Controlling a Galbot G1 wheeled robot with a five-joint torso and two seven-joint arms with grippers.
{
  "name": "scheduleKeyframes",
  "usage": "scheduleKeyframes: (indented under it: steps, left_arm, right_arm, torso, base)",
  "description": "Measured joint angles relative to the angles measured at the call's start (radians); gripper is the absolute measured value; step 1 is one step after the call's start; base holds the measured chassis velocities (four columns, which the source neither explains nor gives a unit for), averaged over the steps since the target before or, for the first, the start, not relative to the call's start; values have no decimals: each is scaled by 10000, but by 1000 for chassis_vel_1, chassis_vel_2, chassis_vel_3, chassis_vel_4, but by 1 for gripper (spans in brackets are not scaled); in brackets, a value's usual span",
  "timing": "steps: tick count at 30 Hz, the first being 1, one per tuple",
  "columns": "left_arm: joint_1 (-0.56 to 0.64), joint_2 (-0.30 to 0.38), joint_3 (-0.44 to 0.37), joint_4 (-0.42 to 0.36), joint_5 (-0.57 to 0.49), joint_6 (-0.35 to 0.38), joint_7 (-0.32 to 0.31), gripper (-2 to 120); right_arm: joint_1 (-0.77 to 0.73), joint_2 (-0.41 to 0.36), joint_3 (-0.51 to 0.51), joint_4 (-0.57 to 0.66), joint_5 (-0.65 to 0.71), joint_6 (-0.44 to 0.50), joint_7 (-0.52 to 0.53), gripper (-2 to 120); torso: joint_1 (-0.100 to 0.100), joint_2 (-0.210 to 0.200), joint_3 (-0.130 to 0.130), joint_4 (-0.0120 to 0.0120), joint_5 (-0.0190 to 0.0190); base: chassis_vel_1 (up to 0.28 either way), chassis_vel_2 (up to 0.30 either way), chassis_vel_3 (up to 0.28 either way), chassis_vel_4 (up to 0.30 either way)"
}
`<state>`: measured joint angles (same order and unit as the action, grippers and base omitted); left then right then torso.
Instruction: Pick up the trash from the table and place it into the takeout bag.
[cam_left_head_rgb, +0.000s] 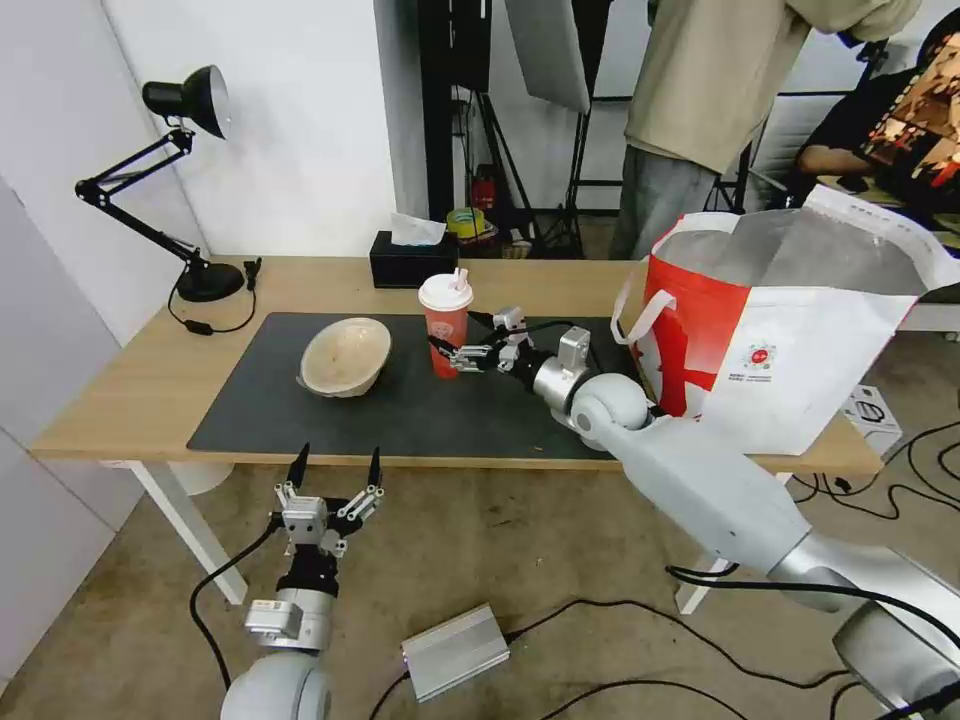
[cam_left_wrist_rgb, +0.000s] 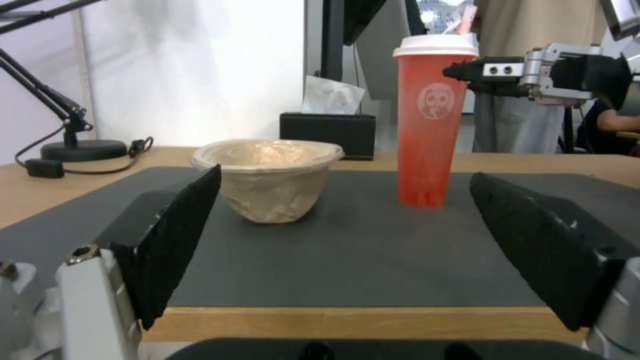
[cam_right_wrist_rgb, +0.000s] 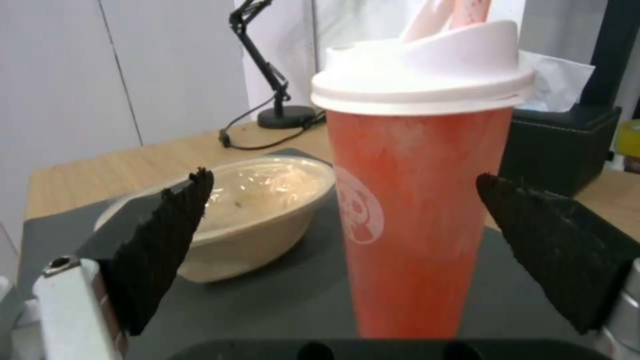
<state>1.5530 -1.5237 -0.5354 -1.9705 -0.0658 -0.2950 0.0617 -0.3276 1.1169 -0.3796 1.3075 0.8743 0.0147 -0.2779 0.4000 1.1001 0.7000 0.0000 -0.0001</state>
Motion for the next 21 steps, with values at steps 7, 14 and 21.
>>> scheduleKeyframes:
  steps: [7, 14, 21]
  left_arm:
    - [2, 17, -2, 54, -33, -60, 65, 100]
    - [22, 54, -61, 61, -122, -99, 213, 100]
    - [33, 60, -42, 95, -126, -130, 220, 100]
  right_arm:
    - [10, 252, 142, -320, -209, 54, -19, 100]
    - [59, 493, 252, -761, -449, 199, -74, 100]
    - [82, 638, 362, -1108, -646, 320, -144, 100]
  torso:
    - [0, 0, 0, 0, 0]
    - [0, 0, 0, 0, 0]
    - [0, 0, 0, 0, 0]
  base:
    - [0, 0, 0, 0]
    - [0, 0, 0, 0]
    - [0, 0, 0, 0]
